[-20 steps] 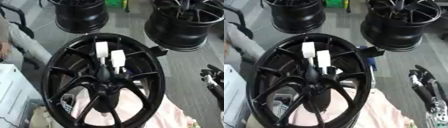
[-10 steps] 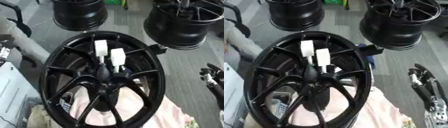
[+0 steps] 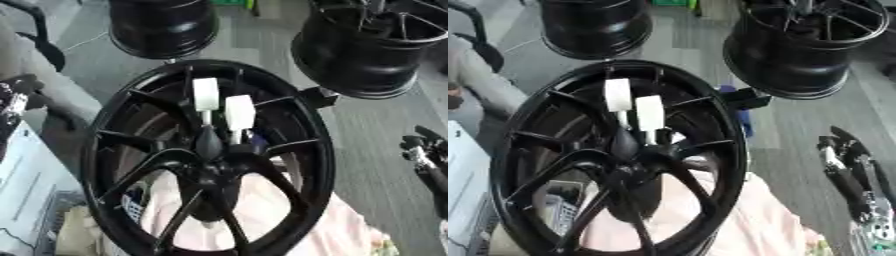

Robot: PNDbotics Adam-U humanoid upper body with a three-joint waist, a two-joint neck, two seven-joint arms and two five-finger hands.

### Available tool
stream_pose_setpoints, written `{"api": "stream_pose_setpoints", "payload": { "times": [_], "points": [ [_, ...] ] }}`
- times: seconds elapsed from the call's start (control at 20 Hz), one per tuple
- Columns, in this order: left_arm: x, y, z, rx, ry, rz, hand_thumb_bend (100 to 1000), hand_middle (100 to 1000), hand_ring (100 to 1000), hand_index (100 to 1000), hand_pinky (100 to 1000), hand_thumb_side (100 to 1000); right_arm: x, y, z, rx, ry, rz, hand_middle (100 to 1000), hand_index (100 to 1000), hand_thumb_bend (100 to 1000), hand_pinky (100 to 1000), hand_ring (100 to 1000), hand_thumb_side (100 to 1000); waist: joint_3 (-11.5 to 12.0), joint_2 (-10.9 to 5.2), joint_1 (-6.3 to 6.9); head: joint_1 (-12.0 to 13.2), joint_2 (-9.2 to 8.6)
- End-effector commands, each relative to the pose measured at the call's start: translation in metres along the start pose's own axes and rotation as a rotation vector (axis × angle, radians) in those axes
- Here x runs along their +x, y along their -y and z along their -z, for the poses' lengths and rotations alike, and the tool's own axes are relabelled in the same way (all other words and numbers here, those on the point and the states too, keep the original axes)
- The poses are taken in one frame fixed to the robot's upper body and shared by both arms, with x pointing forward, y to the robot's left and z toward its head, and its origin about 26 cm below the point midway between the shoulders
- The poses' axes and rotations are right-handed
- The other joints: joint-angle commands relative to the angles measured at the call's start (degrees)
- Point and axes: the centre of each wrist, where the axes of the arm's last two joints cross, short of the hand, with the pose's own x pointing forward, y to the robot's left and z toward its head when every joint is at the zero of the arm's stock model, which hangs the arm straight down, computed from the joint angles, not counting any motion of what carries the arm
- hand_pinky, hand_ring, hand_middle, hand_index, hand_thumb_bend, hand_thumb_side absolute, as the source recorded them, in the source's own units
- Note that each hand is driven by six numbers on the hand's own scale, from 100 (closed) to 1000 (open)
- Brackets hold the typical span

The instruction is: Pull the pin out of the wheel hub.

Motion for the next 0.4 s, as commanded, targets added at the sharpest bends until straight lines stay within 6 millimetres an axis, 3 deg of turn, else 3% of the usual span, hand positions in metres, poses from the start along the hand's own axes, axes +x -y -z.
{"api": "stream_pose_setpoints", "payload": {
  "times": [0.05, 0.4],
  "points": [
    [0.0171, -0.0001, 0.0033, 0.007, 0.017, -0.004, 159, 696, 670, 813, 765, 683, 0.0096, 0.0027, 0.0054, 0.004, 0.038, -0.005, 732, 893, 100, 809, 798, 504, 0.21, -0.50, 0.02, 0.22, 0.28],
    [0.0202, 0.0077, 0.0001, -0.011, 0.003, -0.021, 159, 697, 671, 815, 767, 696, 0.0102, 0.0025, 0.0056, 0.001, 0.041, -0.002, 732, 893, 100, 809, 798, 505, 0.29, -0.48, -0.11, 0.34, 0.28]
  ]
}}
